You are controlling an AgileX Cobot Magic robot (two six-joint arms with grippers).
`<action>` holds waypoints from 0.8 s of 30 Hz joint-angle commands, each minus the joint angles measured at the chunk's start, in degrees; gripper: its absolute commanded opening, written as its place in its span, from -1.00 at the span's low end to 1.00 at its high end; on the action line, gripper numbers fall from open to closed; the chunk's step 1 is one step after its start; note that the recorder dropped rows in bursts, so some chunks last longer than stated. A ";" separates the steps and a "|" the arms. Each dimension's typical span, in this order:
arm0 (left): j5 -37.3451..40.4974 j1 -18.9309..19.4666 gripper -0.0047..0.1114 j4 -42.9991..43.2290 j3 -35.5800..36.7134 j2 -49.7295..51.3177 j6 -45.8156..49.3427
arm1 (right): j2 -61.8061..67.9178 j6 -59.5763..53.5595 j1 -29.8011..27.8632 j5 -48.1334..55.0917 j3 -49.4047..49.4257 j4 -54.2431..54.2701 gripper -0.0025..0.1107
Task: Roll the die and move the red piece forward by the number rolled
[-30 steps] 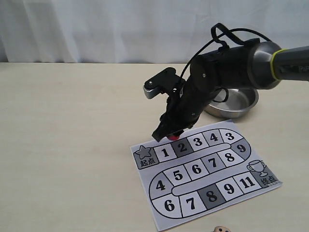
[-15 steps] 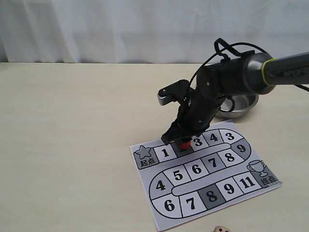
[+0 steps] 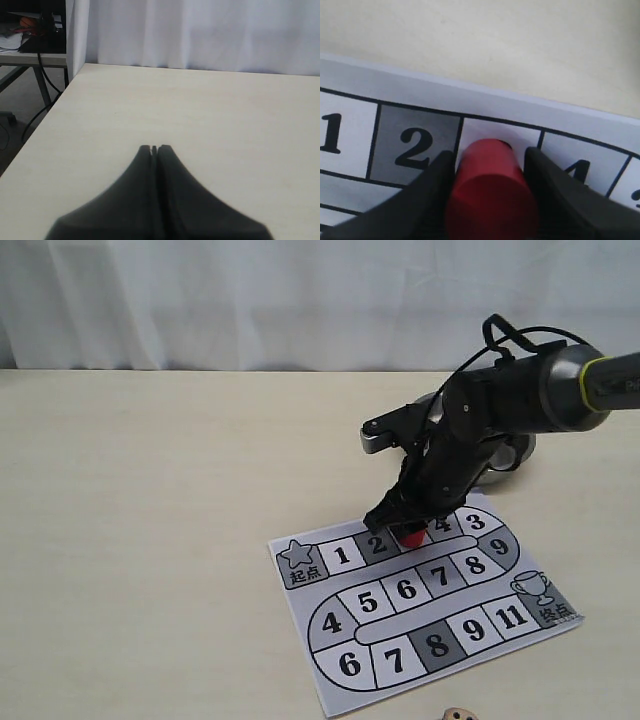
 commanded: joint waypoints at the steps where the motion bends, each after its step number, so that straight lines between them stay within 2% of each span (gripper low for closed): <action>1: -0.73 -0.44 -0.92 0.02 -0.37 -0.03 0.01 | 0.24 -0.18 -0.27 -0.46 0.43 -0.42 -0.88; 5: -0.73 -0.44 -0.92 0.02 -0.37 -0.03 0.01 | -2.11 0.07 -1.16 -0.46 0.43 -1.08 -0.88; 11: -0.73 -0.44 -0.92 0.02 -0.37 -0.03 0.01 | -4.27 2.96 -6.02 -0.99 0.43 -0.38 -0.88; 24: -0.73 -0.44 -0.92 0.02 -0.37 -0.03 0.01 | 0.16 2.92 -6.32 -2.24 0.43 -0.45 -0.88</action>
